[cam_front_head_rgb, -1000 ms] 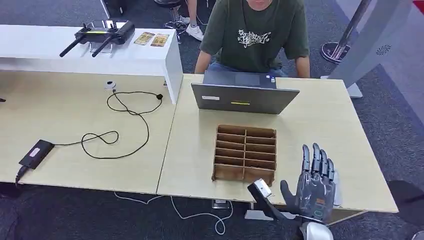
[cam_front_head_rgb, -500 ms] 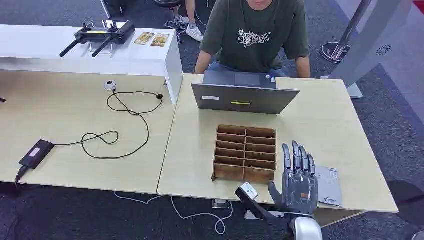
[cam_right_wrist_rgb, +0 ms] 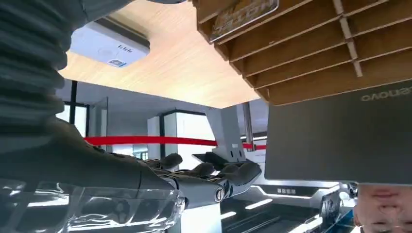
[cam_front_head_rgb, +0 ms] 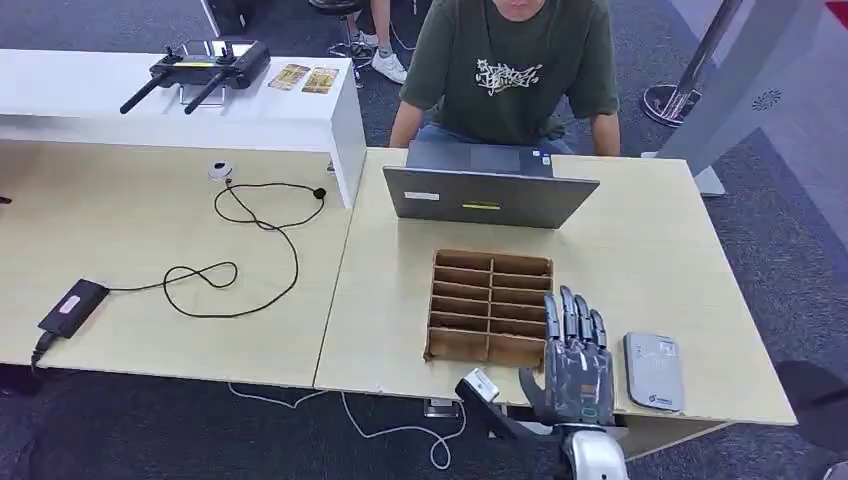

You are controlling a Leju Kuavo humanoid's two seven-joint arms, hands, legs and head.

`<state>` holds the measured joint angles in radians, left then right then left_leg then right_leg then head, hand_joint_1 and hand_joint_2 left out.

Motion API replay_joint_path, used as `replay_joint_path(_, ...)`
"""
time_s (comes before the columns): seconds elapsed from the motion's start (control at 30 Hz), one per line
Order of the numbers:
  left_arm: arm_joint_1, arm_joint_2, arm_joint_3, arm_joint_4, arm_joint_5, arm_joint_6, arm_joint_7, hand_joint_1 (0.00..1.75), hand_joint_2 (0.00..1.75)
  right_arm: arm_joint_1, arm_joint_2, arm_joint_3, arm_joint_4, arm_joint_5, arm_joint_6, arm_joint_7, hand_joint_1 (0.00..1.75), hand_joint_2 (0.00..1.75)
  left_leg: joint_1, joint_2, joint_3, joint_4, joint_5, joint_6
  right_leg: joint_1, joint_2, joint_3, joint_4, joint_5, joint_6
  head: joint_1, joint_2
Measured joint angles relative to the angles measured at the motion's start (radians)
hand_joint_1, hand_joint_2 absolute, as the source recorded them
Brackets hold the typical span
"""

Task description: Pass the card to the sensor for recognition and then transmit it.

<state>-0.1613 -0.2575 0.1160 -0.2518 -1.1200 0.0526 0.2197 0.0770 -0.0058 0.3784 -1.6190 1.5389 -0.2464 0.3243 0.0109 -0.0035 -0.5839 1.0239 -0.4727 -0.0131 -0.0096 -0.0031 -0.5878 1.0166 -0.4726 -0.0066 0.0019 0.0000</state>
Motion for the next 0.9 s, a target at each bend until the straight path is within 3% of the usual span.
replay_joint_path(0.37,-0.001,0.0,0.0,0.0,0.001,0.0,0.003,0.0,0.0,-0.029,0.07,-0.077,0.102,0.0,-0.007,-0.087,0.0,1.75,0.0,0.0,0.0,0.0,0.0,0.0,0.0,0.0,0.0,0.0,0.0,0.0,0.0,0.0)
replay_joint_path(0.9,-0.001,0.002,0.003,0.0,0.019,0.003,0.003,0.0,0.0,-0.08,0.124,-0.144,0.22,0.0,-0.03,-0.137,0.0,1.75,0.0,0.0,0.0,0.0,0.0,0.0,0.0,0.0,0.0,0.0,0.0,0.0,0.0,0.0)
